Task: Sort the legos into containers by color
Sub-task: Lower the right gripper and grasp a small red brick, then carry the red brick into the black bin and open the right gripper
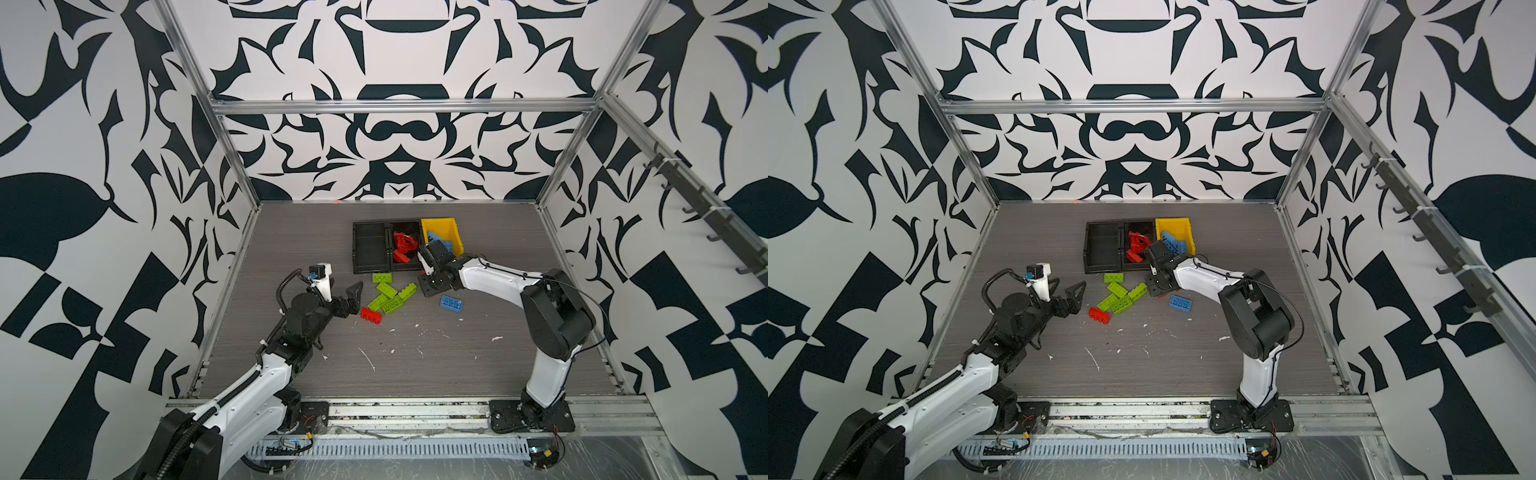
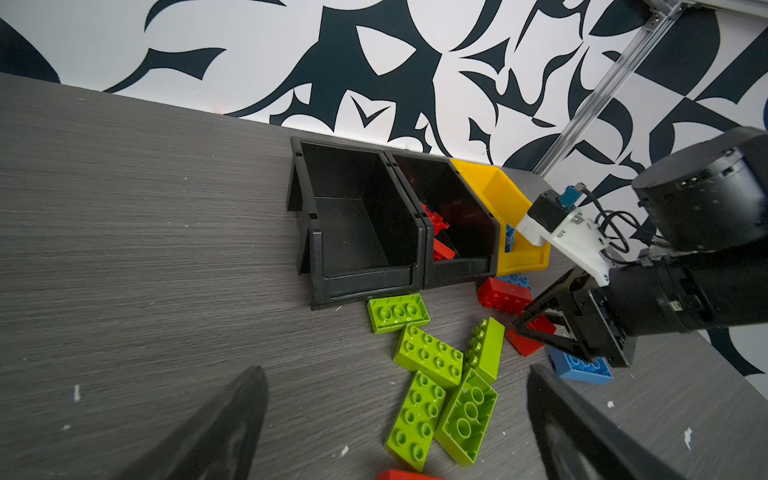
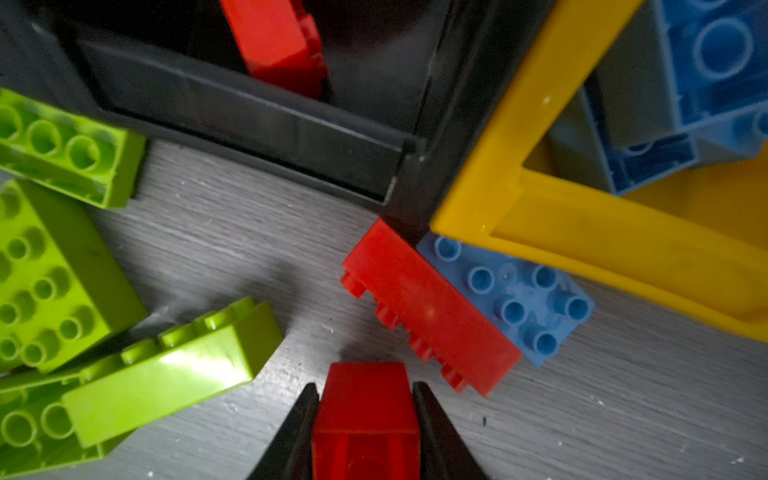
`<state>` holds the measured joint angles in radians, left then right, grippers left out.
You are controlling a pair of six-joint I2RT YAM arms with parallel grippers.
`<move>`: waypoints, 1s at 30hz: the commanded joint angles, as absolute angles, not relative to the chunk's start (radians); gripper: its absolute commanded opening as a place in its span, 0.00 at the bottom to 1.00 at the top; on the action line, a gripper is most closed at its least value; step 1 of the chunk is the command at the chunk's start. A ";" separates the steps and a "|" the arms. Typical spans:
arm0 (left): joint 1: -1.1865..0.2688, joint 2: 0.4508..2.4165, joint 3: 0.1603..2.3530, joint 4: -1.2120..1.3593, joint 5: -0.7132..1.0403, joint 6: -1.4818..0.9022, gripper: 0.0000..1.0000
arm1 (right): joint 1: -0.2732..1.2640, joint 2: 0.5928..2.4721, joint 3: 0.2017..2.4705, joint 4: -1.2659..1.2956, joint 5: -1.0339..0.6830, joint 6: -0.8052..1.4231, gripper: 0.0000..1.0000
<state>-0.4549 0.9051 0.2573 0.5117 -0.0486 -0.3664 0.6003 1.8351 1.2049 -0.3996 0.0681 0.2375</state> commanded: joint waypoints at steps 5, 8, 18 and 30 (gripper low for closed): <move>-0.459 0.899 0.264 0.518 -0.053 -0.363 1.00 | 0.609 1.745 1.182 -0.406 0.077 0.251 0.36; -0.459 0.894 0.263 0.517 -0.053 -0.363 1.00 | 0.611 1.730 1.170 -0.402 0.076 0.257 0.36; -0.458 0.885 0.261 0.515 -0.054 -0.364 1.00 | 0.611 1.685 1.149 -0.393 0.058 0.269 0.35; -0.458 0.888 0.263 0.516 -0.054 -0.366 0.99 | 0.594 1.690 1.354 -0.404 -0.046 0.227 0.35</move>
<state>-0.4549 0.8967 0.2573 0.5117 -0.0483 -0.3664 0.6018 1.7016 1.2461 -0.4084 -0.0166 0.2546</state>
